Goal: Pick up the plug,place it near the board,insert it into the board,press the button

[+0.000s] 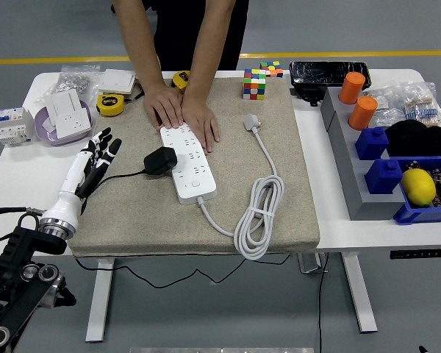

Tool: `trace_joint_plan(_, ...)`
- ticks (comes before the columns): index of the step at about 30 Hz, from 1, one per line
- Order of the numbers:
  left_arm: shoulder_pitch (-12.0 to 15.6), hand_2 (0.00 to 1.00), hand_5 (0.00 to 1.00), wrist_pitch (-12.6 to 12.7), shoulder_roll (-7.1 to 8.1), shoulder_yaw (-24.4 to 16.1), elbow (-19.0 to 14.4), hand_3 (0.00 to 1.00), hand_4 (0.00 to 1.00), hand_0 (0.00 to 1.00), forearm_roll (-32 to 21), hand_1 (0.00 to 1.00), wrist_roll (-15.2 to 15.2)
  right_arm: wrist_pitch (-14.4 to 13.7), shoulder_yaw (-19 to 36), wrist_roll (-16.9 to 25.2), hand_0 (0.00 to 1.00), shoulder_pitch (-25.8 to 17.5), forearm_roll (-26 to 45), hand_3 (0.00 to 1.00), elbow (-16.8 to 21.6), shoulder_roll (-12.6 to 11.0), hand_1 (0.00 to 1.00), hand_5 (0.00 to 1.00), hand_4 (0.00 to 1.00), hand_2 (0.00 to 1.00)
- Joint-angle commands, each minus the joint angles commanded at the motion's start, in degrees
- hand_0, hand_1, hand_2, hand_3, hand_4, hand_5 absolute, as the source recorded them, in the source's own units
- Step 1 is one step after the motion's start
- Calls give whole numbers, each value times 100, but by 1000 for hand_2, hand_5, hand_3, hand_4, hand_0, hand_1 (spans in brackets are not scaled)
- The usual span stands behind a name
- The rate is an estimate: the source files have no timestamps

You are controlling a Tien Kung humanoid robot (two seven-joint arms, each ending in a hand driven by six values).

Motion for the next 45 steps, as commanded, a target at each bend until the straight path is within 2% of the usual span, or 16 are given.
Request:
trace_joint_plan(5,-34,985,998,-357,27,134,116,954,998,998,708,998,235,1,-16,3,956,2,21,799,0,-3,855,998,998,794)
trace_joint_plan(9,-115,987,998,-491,0,293,197,964,998,998,1000,998,329,1,-15,-5,954,2,4,799,0,-6,855,998,998,794)
trace_joint_plan(17,-390,988,998,-535,-41,551,486,966,998,998,1145,998,352,3,-48,-15,955,20,-30,799,0,-21,855,998,998,794)
trace_joint_plan(26,-596,983,998,-500,-142,574,684,962,998,998,1180,998,329,6,-73,-24,957,16,-36,799,0,-26,855,998,998,793)
trace_joint_plan(45,-872,980,998,-391,-131,748,989,954,998,998,1319,998,273,7,-99,-25,957,28,-10,799,0,-22,852,998,998,790)
